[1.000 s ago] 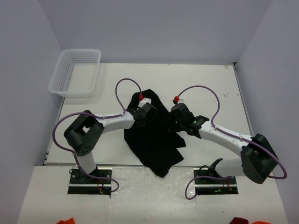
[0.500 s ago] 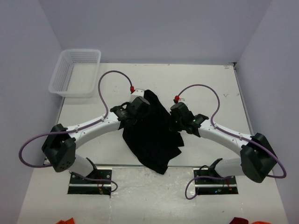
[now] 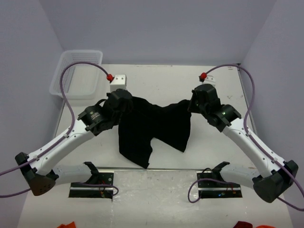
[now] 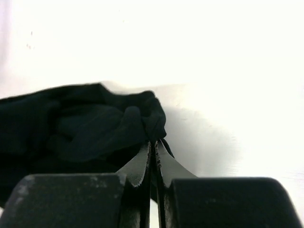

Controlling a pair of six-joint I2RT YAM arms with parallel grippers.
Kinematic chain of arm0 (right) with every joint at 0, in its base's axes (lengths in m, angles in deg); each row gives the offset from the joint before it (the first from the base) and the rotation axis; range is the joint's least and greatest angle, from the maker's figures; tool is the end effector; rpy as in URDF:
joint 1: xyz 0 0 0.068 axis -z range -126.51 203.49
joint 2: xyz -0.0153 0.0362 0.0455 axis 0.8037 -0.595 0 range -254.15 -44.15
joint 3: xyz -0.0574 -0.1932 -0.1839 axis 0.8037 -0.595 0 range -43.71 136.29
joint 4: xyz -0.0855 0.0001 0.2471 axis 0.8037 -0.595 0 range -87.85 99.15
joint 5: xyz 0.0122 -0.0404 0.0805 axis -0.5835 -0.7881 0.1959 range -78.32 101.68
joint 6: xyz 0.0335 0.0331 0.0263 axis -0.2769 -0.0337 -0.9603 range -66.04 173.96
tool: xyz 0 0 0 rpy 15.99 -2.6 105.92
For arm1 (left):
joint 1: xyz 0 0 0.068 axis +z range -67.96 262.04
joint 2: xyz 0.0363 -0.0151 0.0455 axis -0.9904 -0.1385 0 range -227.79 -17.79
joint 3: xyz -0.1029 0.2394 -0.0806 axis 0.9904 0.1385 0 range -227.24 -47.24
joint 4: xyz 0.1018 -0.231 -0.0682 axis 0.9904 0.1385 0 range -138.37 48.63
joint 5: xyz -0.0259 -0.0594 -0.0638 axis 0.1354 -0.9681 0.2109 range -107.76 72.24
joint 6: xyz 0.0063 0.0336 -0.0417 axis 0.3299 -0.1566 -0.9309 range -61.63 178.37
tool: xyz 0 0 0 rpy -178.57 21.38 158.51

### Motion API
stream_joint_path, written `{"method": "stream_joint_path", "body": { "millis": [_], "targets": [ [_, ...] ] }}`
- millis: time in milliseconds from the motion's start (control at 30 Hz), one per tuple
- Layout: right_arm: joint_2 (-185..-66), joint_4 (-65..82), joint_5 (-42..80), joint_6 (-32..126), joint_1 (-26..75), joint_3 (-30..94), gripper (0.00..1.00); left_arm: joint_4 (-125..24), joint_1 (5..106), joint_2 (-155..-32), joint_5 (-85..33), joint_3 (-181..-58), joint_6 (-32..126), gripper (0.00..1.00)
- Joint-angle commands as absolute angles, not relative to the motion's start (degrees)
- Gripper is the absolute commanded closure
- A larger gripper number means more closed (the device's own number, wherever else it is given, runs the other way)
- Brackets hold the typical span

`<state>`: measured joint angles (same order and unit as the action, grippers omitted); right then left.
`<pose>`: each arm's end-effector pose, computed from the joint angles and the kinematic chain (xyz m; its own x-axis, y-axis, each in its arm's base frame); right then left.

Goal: Fold and stack the t-shirts
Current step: Flatten out the tshirt

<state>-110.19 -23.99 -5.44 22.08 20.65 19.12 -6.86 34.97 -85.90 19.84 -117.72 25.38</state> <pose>0.2139 0.1255 0.3369 -0.5914 0.2190 -0.7761 -0.0079 0.9608 0.2771 0.1817 -0.1633 0.3641 -0.5010 -0.0948 -0.8603 -0.0178 0.9949 -0.0992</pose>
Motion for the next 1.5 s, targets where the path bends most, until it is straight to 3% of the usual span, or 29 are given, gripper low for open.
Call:
{"method": "stream_joint_path", "body": {
  "millis": [0,433,800,1133,1467],
  "targets": [
    [-106.65,-30.2,-10.81,26.88,23.33,26.4,1.0,-4.35,34.67,-80.99,27.32,-124.4,28.22,1.0],
    [-102.6,-40.94,-15.74,34.97,26.15,45.49,1.0,1.98,34.67,-76.76,31.29,-129.59,29.72,1.0],
    [-96.1,-45.86,-17.85,37.26,26.15,51.47,1.0,1.82,34.76,-71.85,30.76,-128.98,32.09,1.0],
    [-92.84,-50.43,-7.49,41.92,26.15,62.02,1.0,-11.63,34.76,-57.7,14.34,-129.85,41.31,1.0],
    [-90.99,-57.02,2.72,41.48,26.07,70.1,1.0,-14.01,34.76,-55.49,0.69,-133.9,47.47,1.0]
  ]
}}
